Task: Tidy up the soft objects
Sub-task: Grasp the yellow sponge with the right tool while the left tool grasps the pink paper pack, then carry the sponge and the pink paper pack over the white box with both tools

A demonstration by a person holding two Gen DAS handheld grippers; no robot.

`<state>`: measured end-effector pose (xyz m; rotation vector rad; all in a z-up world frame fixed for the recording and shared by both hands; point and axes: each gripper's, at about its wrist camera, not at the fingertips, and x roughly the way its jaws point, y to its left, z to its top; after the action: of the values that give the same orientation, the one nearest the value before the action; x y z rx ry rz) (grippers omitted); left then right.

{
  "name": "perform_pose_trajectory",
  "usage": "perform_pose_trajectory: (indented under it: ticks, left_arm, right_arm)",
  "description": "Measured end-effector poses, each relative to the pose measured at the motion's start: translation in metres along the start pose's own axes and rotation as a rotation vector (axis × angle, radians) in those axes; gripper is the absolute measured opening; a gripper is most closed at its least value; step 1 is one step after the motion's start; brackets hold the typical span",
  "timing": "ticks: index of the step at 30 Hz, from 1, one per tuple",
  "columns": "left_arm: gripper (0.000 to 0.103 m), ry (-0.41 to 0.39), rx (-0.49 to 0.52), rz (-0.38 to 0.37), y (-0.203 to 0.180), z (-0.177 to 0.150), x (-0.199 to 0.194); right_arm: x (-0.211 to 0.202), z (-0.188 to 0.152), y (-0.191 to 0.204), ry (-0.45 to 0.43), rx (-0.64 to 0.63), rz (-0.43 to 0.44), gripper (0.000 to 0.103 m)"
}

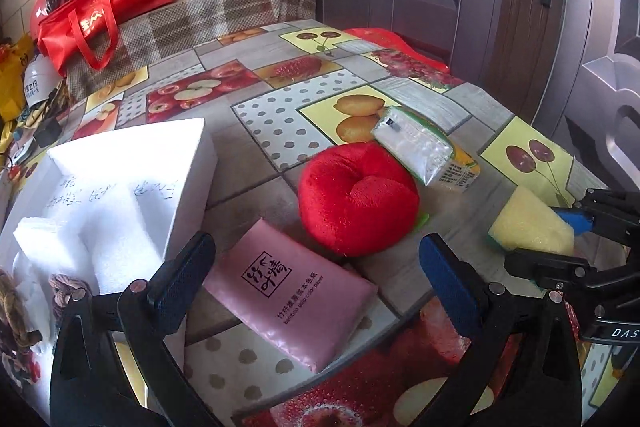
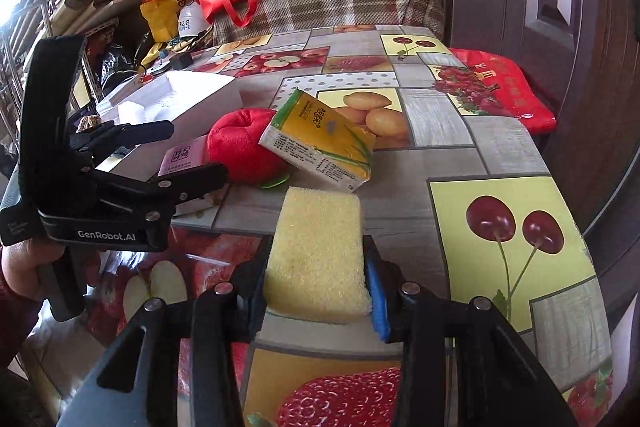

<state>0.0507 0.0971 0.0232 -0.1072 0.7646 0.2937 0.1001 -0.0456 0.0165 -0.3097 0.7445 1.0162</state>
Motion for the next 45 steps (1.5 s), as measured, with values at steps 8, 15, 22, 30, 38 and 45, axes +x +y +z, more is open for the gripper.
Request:
perform_pose_trajectory:
  ticks: [8, 15, 22, 30, 38, 45]
  left_arm:
    - [0.102, 0.044, 0.09, -0.134, -0.026, -0.033, -0.026]
    - [0.102, -0.062, 0.155, -0.081, -0.045, -0.046, -0.06]
    - [0.102, 0.103, 0.089, -0.141, -0.032, -0.044, -0.027]
    - [0.078, 0.075, 0.148, -0.158, -0.044, -0.049, -0.033]
    - [0.079, -0.201, 0.139, -0.091, -0.037, -0.056, -0.085]
    - [0.079, -0.354, 0.088, -0.049, -0.021, -0.062, -0.115]
  right_arm:
    - [-0.003, 0.0, -0.003, -0.017, 0.02, 0.017, 0.041]
    - [-0.003, 0.001, -0.003, -0.024, 0.014, 0.016, 0.041]
    - [0.0, 0.001, -0.003, -0.012, 0.018, 0.02, 0.041]
    - [-0.006, 0.0, -0.004, -0.043, 0.024, 0.016, 0.041]
    - [-0.02, 0.0, 0.004, -0.124, -0.016, -0.047, 0.041]
    - [-0.039, -0.002, 0.015, -0.249, -0.054, -0.062, 0.041]
